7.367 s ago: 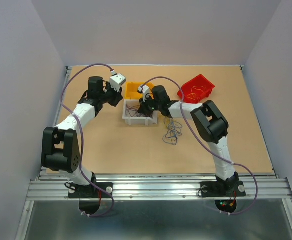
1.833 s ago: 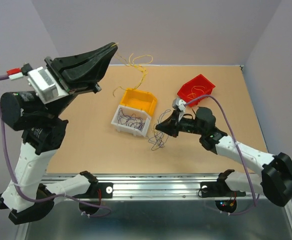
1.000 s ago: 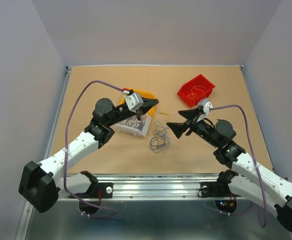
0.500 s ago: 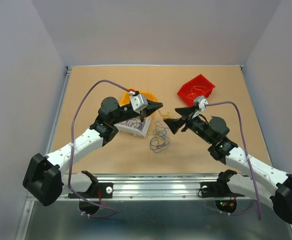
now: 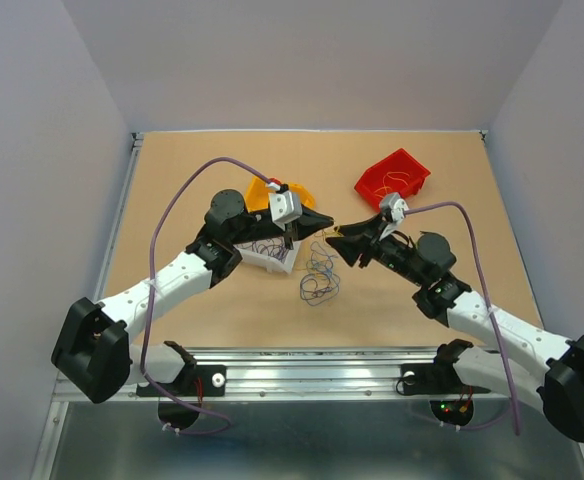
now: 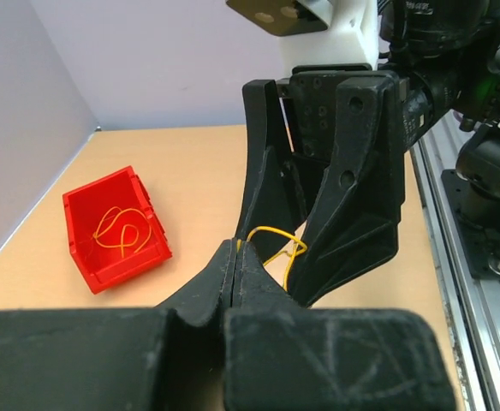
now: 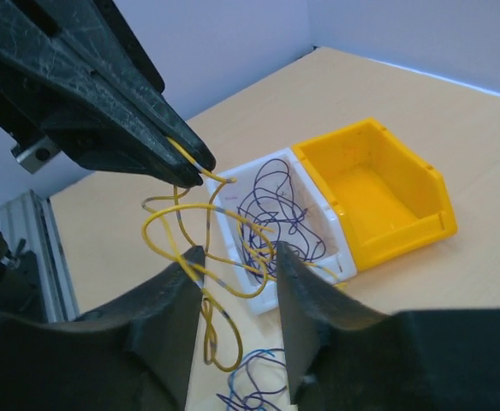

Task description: Untangle the cables

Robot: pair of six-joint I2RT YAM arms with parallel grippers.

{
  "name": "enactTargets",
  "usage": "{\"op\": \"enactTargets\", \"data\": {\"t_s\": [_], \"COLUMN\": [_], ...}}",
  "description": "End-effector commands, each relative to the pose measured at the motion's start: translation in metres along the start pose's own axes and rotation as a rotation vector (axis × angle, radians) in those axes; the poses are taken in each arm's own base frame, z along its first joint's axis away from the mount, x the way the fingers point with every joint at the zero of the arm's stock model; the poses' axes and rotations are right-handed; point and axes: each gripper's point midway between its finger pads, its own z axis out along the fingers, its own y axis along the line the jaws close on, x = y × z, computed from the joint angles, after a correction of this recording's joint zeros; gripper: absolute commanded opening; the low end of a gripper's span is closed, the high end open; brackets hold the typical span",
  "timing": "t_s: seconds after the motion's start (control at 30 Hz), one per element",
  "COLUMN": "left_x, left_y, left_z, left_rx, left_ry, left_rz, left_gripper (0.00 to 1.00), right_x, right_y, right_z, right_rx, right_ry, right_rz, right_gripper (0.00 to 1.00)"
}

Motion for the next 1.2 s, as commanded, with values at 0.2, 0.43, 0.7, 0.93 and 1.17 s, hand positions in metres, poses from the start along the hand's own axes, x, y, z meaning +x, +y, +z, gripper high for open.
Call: {"op": "enactTargets", "data": {"t_s": [0.2,0.43,0.7,0.93,1.17], "left_x": [-0.030,-0.038,-0.046,-0.031,-0.027], "left_y": [0.030,0.074,0.103,0.107,0.108], "left_z": [0.002,-0.027,-0.063,-0.052,-0.047], "left_rx": [-0.153,-0.463,-0.723,-0.691,-0.678], "left_ry": [-0.045,-0.092,-0.135,-0.085,-0.068], "left_rz": [0.054,0.058,0.064,0.065,0.059], "left_gripper": [0.26,0.83,0.99,0.99,0.99], "right_x": [-0.010,-0.004,0.006,0.006,-0.015], "right_y": [0.001,-0.051,-0.157,-0.265,-0.316], "right_z": [0.009,0.017,0.021,0.008,0.009], "right_rx": [0.005,0.279,0.800,1.097,1.289], "right_ry": [-0.047,-0.036,-0.014,-0.059,-0.147], "right_rz": [0.025,0.067,-0.007,0.075,0.071], "right_gripper": [0.00,0.00,0.01,0.01,0.00]}}
